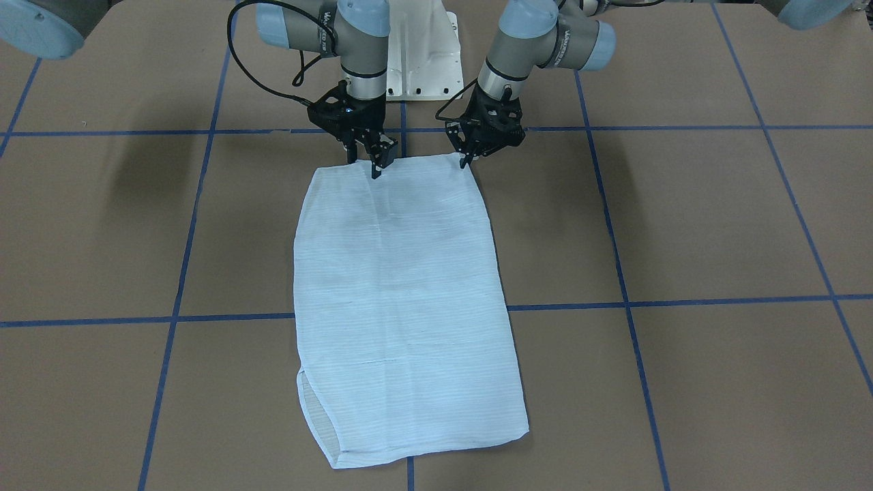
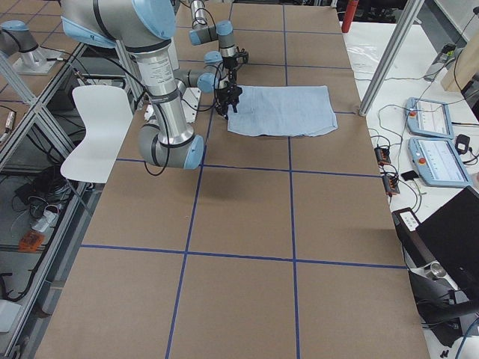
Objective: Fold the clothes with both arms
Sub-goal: 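Grasp both near corners of the shirt with both grippers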
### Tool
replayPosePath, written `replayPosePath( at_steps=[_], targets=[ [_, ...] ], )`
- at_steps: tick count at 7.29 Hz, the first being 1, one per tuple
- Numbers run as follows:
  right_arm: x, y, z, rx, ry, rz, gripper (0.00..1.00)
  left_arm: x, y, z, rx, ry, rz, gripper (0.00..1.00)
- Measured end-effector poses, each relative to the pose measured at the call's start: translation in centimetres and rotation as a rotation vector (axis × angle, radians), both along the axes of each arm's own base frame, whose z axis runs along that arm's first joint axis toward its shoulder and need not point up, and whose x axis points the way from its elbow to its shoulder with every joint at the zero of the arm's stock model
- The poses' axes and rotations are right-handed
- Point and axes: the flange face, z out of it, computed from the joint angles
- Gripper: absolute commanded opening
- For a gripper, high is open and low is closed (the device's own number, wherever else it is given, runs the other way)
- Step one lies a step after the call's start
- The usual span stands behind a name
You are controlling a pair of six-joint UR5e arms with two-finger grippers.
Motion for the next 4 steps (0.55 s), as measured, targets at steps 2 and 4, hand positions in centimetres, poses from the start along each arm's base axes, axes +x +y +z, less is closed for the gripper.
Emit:
replayPosePath(
  at_steps=[2, 4],
  targets=[
    [-0.11, 0.12, -0.05, -0.008, -0.008, 0.021, 0.00, -0.04, -0.04, -0.10, 0.001, 0.002, -0.001, 0.00],
    [-0.34, 0.32, -0.05, 0.001, -0.007, 0.032, 0.00, -0.06, -0.05, -0.15, 0.002, 0.003, -0.001, 0.00]
  ],
)
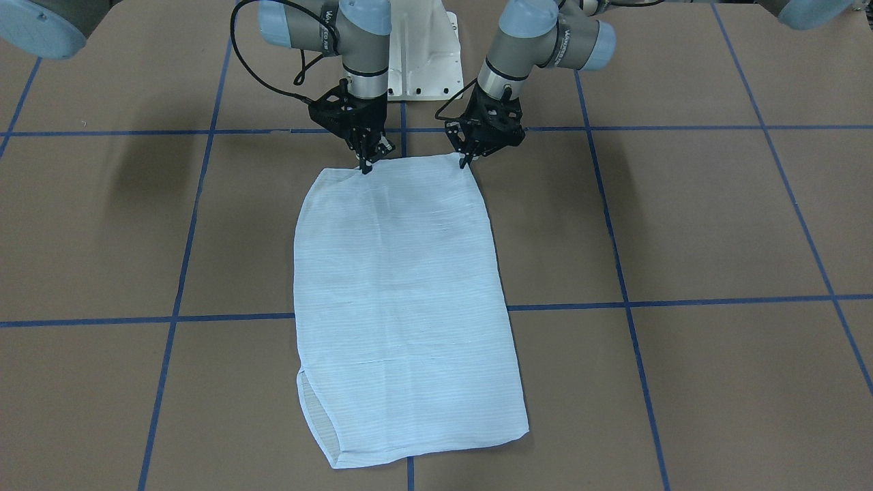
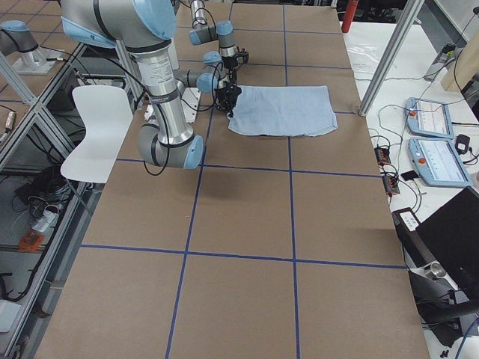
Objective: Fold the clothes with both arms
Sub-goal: 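Grasp both near corners of the shirt with both grippers, then lift the near edge with both grippers and fold it toward the far edge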
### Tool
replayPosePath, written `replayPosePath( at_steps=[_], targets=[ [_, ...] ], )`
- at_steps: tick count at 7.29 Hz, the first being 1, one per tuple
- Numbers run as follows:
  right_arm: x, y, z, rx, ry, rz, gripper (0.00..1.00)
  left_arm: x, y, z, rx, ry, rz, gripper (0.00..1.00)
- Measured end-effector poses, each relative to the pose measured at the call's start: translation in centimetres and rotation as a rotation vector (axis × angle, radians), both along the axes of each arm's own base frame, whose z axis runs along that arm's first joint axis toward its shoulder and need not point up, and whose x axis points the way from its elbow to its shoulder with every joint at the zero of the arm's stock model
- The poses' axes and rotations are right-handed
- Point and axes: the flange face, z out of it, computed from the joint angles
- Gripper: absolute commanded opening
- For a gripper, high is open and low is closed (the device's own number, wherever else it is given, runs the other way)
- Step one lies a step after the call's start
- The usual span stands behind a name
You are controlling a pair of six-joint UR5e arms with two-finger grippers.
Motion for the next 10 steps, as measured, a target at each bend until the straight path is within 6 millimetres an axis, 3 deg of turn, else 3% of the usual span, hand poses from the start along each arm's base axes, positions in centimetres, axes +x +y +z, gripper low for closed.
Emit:
replayPosePath(
  at_steps=[2, 3, 5, 7, 8, 9, 10],
  targets=[
    [0.7, -0.4, -1.1, 0.020, -0.019, 0.015, 0.00, -0.7, 0.0, -0.9, 0.007, 0.019, 0.001, 0.00],
    [2.2, -0.8, -2.5, 0.034, -0.046, 0.026, 0.00, -2.0, 0.1, -2.2, 0.016, 0.045, 0.001, 0.00],
    [7.4, -0.6, -6.9, 0.051, -0.101, 0.038, 0.00, -5.5, 1.1, -6.0, 0.011, 0.078, 0.028, 0.00],
    [14.3, 1.8, -11.7, 0.055, -0.150, 0.026, 0.00, -11.1, 3.2, -11.0, -0.003, 0.098, 0.067, 0.00],
    [16.7, 2.6, -13.5, 0.058, -0.169, 0.020, 0.00, -13.9, 3.9, -13.1, -0.011, 0.101, 0.076, 0.00],
    [17.4, 2.8, -14.8, 0.068, -0.177, 0.014, 0.00, -15.6, 3.5, -14.4, -0.019, 0.101, 0.071, 0.00],
    [16.6, 2.3, -15.6, 0.097, -0.160, 0.011, 0.00, -16.5, 2.2, -14.9, -0.011, 0.093, 0.052, 0.00]
  ],
)
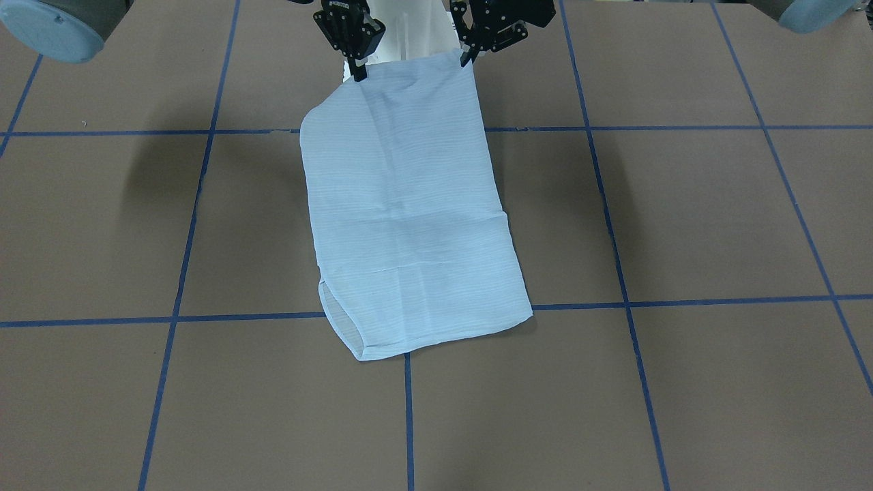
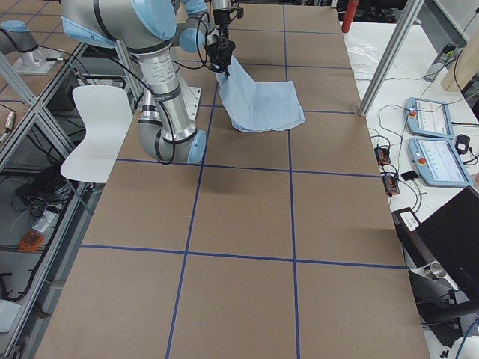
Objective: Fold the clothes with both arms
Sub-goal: 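Lift the near edge with both grippers and fold it toward the far edge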
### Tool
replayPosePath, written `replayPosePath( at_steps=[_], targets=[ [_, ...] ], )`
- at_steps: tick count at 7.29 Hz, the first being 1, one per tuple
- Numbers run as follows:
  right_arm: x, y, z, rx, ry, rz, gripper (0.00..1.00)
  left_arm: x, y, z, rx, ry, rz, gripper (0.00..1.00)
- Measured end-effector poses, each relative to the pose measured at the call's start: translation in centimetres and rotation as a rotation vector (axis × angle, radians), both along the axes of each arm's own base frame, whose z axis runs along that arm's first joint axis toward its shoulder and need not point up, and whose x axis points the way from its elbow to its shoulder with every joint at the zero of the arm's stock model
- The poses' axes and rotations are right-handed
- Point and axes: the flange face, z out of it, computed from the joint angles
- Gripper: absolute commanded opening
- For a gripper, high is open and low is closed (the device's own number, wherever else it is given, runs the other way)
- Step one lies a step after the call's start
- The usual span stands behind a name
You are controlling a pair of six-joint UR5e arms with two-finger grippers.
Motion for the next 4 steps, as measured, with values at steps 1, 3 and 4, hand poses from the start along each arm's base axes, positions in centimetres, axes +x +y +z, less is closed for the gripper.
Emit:
replayPosePath(
  at_steps=[1, 3, 4],
  targets=[
    [-1.1, -1.3, -0.4, 0.041, 0.021, 0.014, 0.00, -0.6, -2.3, 0.1, 0.028, -0.024, -0.030, 0.00],
    [-2.5, -5.5, -1.1, 0.106, 0.031, 0.067, 0.00, -1.1, -7.9, 1.2, 0.051, -0.088, -0.101, 0.00],
    [-3.3, -7.7, -1.0, 0.130, 0.040, 0.087, 0.00, -0.6, -10.3, 2.2, 0.050, -0.127, -0.122, 0.00]
  ],
)
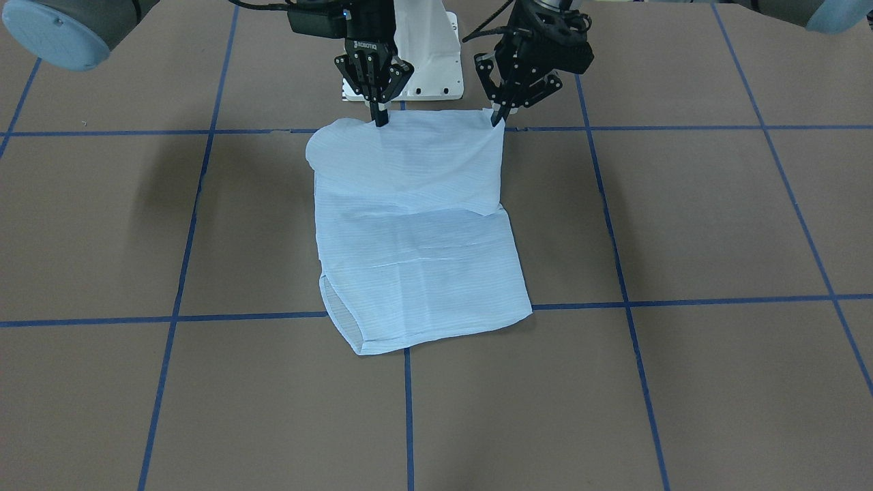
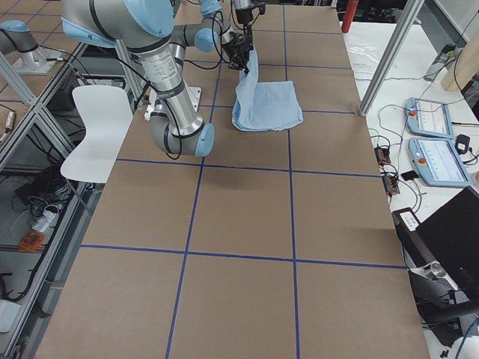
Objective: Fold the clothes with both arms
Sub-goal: 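Lay the held edge down near the far edge of the shirt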
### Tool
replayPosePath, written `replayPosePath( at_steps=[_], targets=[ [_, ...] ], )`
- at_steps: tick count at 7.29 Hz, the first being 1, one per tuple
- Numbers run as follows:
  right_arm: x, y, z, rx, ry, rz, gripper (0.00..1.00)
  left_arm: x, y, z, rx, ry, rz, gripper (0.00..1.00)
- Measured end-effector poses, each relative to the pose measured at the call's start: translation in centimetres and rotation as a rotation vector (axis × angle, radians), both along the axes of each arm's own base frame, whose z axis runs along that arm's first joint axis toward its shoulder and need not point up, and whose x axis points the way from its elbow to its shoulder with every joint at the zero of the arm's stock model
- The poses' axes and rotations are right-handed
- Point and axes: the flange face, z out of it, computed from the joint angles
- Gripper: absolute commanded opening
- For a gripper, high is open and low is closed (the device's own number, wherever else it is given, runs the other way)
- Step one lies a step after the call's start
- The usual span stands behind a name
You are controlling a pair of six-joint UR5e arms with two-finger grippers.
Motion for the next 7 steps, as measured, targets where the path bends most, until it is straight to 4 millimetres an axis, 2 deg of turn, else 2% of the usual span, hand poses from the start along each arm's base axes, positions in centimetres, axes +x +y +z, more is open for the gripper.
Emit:
replayPosePath(
  at_steps=[2, 5, 7],
  targets=[
    [-3.4, -5.3, 1.3, 0.048, 0.016, 0.032, 0.00, 1.8, -4.7, 2.5, 0.003, -0.079, -0.023, 0.00],
    [-8.7, -13.7, 4.3, 0.095, 0.063, 0.067, 0.00, 5.7, -10.8, 6.9, 0.013, -0.113, -0.049, 0.00],
    [-10.2, -16.9, 5.1, 0.110, 0.115, 0.067, 0.00, 8.1, -14.0, 9.5, 0.018, -0.133, -0.081, 0.00]
  ],
)
